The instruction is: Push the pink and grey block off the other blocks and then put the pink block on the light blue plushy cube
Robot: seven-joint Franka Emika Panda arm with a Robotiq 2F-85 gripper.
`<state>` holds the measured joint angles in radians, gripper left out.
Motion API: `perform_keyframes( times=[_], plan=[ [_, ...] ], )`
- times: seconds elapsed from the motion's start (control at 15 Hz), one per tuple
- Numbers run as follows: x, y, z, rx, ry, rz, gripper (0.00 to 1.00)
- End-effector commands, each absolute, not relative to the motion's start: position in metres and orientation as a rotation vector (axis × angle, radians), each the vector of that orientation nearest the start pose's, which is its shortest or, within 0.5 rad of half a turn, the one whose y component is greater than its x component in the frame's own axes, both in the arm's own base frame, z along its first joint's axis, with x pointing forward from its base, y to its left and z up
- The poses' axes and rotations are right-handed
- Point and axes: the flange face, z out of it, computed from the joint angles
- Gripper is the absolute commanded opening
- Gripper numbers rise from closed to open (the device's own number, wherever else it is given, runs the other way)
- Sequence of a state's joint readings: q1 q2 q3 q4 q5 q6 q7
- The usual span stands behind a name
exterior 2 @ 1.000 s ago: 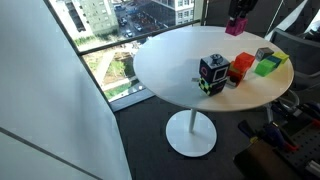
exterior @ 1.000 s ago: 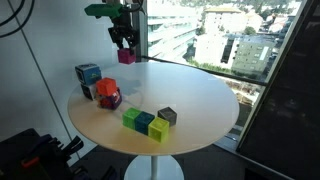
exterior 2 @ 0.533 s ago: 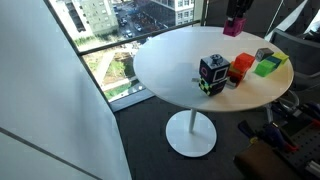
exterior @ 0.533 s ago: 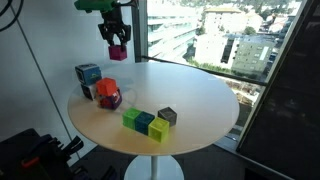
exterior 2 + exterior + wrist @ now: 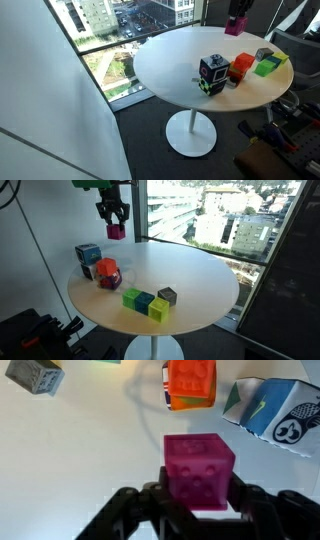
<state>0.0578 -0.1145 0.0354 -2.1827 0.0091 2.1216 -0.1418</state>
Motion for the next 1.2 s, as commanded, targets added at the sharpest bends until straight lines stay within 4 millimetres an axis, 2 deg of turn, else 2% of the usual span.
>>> perform_keyframes(
  times=[0.0,0.07,0.47,1.13],
  plan=[
    [0.514,0.049,0.444,-3.117,-0.361,-0.082,0.55],
    [0.514,0.050,0.445,-3.116,-0.364,-0.087,0.30],
    [0.513,0.073,0.450,-3.106,-0.439,-0.113,0.30],
    [0.498,0.120,0.450,-3.068,-0.604,-0.120,0.30]
  ],
)
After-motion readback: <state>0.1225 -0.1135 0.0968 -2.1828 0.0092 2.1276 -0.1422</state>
